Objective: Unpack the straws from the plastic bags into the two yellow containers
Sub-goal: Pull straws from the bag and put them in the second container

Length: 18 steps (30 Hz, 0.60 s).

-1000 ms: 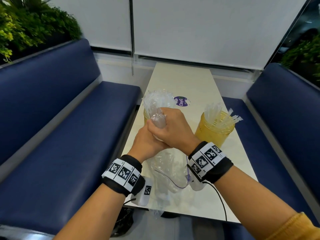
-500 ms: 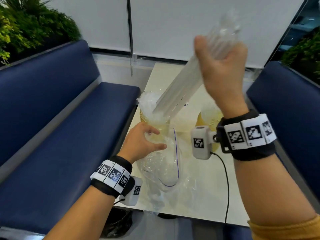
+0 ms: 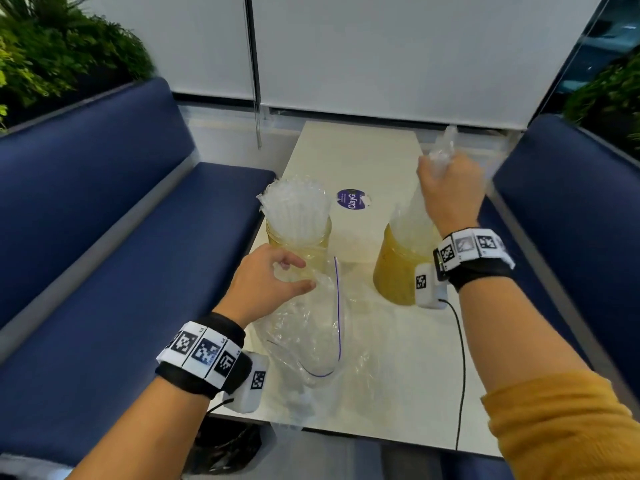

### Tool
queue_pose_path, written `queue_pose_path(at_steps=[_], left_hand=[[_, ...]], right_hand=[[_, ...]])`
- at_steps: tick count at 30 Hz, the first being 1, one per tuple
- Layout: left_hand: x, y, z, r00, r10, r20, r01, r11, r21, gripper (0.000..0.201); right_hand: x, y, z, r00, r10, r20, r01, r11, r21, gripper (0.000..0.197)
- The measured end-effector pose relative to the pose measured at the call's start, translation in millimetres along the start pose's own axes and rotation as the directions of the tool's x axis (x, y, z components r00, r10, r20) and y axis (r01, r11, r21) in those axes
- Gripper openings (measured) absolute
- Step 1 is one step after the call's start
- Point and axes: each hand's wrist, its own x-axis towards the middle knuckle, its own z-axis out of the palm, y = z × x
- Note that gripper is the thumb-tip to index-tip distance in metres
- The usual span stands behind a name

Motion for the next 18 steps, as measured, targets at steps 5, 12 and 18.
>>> queue_pose_path(at_steps=[5,12,18], left_hand=[[-2.4,6.0,0.5,1.000,-0.007,-0.013,0.006,1.000,-0.022,0.027],[-4.2,11.4,1.8,1.000,-0.014,-0.015,0.014,0.999,-0.043,0.025],[-6.4,14.0,-0.1,1.000,-0.009,-0.020,0.008,0.999,-0.036,0.025]], right_hand=[[-31.7,27.3,32.0,0.976,0.175,0.133,-0.179,0.984,0.018,0.038],[-57.3,40.1,31.9,0.919,0.315,0.238,-0.275,0.943,-0.186,0.047],[-44.3,41.5,28.6,0.961,0.257,0.103,-0.239,0.958,-0.159,0.078]])
